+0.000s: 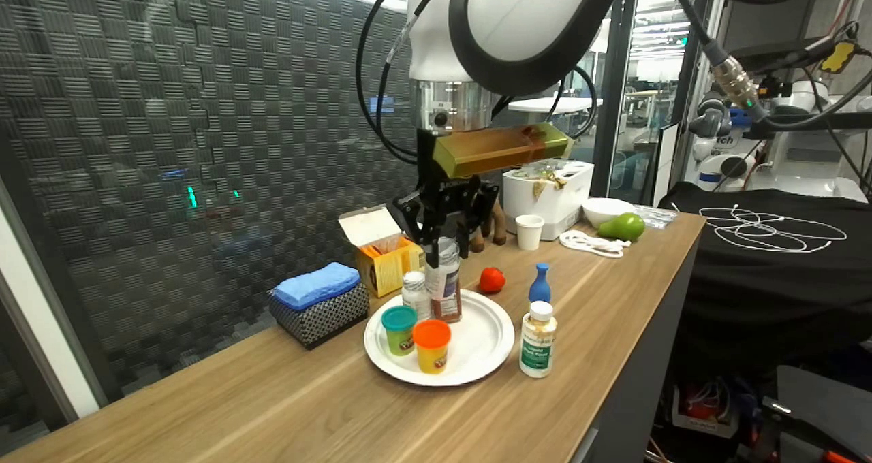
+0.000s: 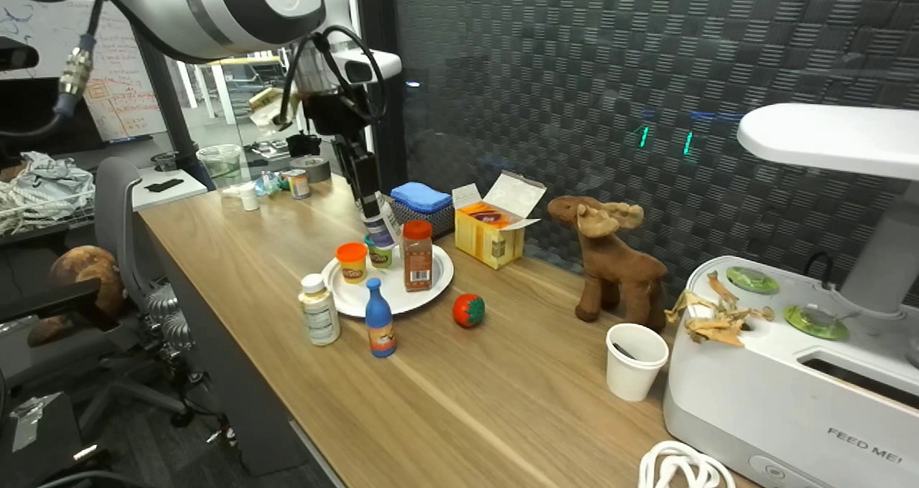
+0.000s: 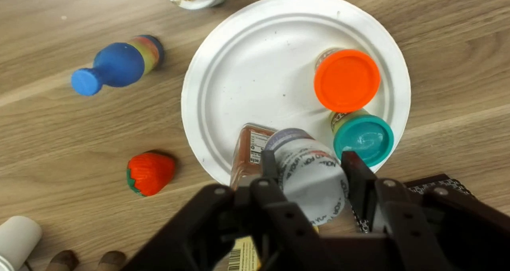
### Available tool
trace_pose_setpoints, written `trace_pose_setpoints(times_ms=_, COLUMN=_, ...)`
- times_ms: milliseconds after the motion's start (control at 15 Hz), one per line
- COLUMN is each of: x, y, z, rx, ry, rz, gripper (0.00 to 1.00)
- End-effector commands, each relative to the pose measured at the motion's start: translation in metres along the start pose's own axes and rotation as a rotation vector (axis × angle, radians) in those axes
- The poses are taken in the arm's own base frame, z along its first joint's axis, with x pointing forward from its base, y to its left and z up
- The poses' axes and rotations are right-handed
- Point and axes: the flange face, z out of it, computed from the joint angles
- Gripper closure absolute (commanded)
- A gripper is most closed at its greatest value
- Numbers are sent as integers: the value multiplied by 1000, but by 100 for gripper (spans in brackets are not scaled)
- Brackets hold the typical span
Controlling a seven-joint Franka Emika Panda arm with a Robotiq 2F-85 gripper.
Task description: Put the bottles and red plushy on the table onto the plate
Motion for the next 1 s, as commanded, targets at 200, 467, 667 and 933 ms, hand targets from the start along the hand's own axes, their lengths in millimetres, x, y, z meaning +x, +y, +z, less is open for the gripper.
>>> trace_pose_setpoints(times_ms=200, x=7, y=-9, z=13, rx=23, ry=-41, rz=30, gripper=81)
trace_pose_setpoints(times_ms=467, x=6, y=-11, z=27, rx=21, ry=-66, rz=36, gripper=81)
trace_pose_setpoints(times_ms=667, x=6, y=-12, z=35, rx=18, ry=-77, rz=38, gripper=81)
trace_pose_setpoints(times_ms=933, x=9, y=-15, z=46, rx=24, ry=-91, rz=49, gripper=81)
